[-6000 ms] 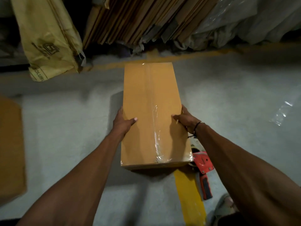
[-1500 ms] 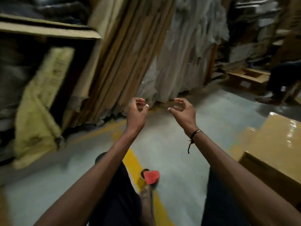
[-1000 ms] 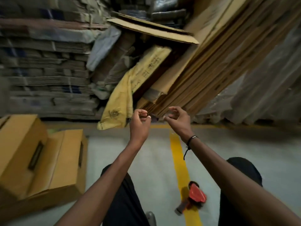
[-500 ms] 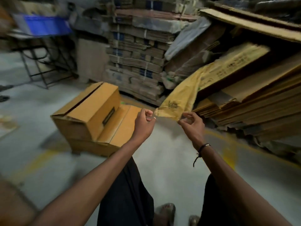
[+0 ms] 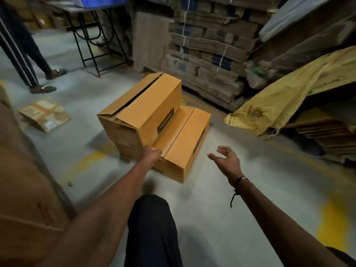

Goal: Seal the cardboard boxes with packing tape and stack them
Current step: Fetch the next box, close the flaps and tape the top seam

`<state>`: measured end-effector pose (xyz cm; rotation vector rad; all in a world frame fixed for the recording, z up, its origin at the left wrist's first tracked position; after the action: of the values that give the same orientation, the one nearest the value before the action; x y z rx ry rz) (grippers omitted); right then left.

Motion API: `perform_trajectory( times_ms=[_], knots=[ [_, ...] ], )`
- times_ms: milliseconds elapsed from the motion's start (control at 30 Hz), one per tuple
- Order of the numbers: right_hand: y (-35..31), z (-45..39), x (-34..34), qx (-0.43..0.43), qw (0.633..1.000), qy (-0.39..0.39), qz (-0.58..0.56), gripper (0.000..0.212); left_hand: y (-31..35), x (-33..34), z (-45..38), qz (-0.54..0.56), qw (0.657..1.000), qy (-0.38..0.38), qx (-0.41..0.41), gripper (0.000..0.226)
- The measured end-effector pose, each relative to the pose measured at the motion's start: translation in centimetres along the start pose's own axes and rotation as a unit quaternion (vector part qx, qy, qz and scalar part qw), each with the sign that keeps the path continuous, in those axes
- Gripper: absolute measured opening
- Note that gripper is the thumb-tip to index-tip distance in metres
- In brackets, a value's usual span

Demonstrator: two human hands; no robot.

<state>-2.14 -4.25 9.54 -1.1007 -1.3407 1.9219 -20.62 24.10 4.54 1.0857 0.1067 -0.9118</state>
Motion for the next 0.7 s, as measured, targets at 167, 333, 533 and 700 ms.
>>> perform_trajectory(
  times_ms=[167, 333, 533, 700],
  knots=[
    [5.3, -7.8, 7.9, 0.061, 0.998, -0.036, -0.003, 0.081, -5.2, 0.5, -8.6, 0.059, 0.994, 0.016, -0.094, 0.054],
    [11.9, -13.7, 15.1, 0.166, 0.984, -0.053, -0.045, 0.103, -8.1, 3.2, -15.3, 0.107, 0.986, 0.005, -0.127, 0.057],
    [18.8, -16.9, 22.1, 0.266, 0.957, -0.077, -0.08, 0.13, -10.4, 5.3, -19.9, 0.187, 0.969, 0.025, -0.157, 0.073],
    [23.1, -18.0, 25.1, 0.276, 0.955, -0.077, -0.078, 0.159, -11.5, 6.4, -22.5, 0.201, 0.964, 0.068, -0.161, 0.093]
  ],
)
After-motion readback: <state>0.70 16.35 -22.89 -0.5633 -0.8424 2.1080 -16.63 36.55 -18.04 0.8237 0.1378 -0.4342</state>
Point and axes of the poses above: each hand's wrist, its own z-axis away from the middle knuckle, its own x-axis out of the palm, y = z × x, the point moved 6 cm from there along -z, towards the middle knuckle, and after that the axes turned 3 degrees about -x, right-handed, at the moved point
